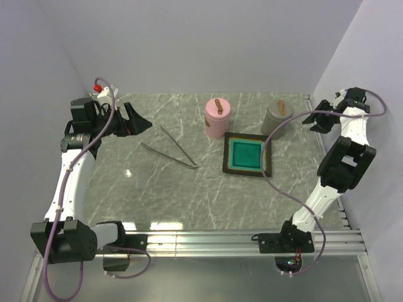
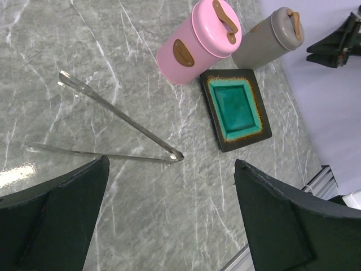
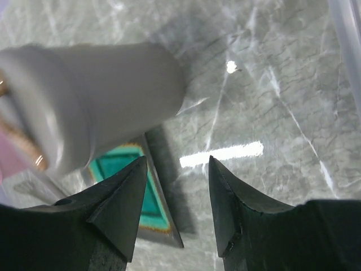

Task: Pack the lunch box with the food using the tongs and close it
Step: Move the lunch box

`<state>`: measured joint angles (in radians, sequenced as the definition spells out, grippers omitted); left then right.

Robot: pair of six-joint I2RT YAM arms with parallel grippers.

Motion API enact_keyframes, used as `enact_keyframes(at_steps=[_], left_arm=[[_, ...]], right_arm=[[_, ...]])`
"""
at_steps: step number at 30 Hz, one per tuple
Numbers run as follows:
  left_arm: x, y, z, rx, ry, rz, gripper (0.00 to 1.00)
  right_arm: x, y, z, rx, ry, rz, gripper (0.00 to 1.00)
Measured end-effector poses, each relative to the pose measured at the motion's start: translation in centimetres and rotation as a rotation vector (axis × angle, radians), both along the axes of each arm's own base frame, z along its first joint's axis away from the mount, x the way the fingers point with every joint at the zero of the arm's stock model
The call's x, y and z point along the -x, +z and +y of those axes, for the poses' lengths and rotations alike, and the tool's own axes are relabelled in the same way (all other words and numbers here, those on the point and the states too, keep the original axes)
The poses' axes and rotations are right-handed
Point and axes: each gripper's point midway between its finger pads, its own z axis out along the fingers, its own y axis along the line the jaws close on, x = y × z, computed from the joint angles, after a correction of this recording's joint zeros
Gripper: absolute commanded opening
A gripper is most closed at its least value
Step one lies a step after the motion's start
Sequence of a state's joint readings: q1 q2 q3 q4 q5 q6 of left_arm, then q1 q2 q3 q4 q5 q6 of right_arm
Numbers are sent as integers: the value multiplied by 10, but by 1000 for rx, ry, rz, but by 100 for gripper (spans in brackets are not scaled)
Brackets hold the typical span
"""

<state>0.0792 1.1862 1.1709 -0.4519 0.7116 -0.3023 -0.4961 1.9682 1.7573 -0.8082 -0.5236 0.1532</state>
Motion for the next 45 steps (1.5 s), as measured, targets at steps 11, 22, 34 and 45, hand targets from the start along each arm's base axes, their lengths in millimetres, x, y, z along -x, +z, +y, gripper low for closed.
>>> enact_keyframes(at_steps=[11, 22, 34, 45], left_arm=[[-1, -1, 0, 9, 5, 0, 98], [-2, -7, -1, 14, 4, 14, 95], [-18, -41, -10, 25, -24, 73, 90], [-50, -109, -88, -21, -172, 198, 66]], right_arm=[[-28, -56, 4, -30, -119, 76, 54], [-59, -89, 43, -32, -60, 95, 54], [-75, -90, 98, -36, 41, 71, 54], [-93, -82, 139, -38, 143, 30, 54]])
